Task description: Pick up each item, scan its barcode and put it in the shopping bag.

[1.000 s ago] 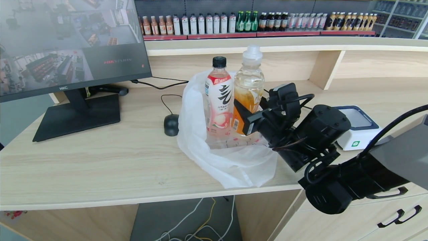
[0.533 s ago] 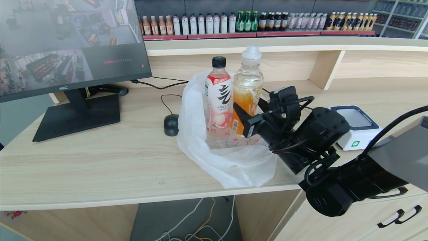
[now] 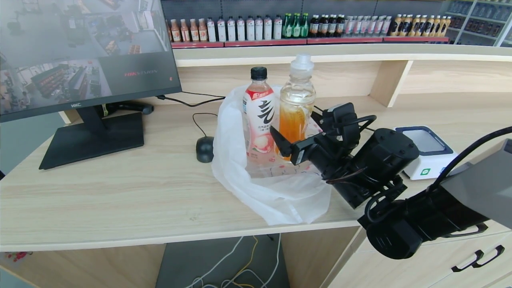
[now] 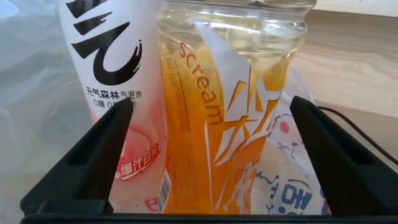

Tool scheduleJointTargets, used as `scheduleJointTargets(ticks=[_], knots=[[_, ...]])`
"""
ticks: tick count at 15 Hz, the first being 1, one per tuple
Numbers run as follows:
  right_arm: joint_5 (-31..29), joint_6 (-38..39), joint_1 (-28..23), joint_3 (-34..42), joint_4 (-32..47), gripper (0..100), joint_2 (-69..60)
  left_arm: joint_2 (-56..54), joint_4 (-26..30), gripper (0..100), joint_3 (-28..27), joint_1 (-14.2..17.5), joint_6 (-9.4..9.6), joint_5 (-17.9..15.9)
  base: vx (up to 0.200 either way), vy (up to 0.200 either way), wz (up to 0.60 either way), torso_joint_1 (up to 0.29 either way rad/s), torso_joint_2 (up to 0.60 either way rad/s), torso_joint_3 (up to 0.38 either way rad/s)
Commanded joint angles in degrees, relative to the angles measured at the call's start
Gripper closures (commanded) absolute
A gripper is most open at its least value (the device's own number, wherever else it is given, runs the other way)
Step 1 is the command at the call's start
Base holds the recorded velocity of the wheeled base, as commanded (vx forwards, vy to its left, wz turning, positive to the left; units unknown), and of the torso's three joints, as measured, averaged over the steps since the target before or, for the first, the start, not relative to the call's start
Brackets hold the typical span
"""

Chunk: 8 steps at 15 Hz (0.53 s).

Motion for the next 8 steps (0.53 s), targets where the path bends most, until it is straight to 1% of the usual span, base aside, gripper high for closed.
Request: scheduleJointTargets(ticks=[1, 8], knots=[[0.0, -0.1, 0.0, 0.0, -0.1, 0, -0.3, 0.0, 0.0, 0, 0.0, 0.0, 0.0, 0.0, 0.0, 0.0, 0.0, 0.0, 0.0, 0.0], [-0.7, 1.1, 0.0, 1.4, -0.1, 0, -1.9, 0.0, 0.0, 0, 0.0, 0.0, 0.0, 0.0, 0.0, 0.0, 0.0, 0.0, 0.0, 0.0]])
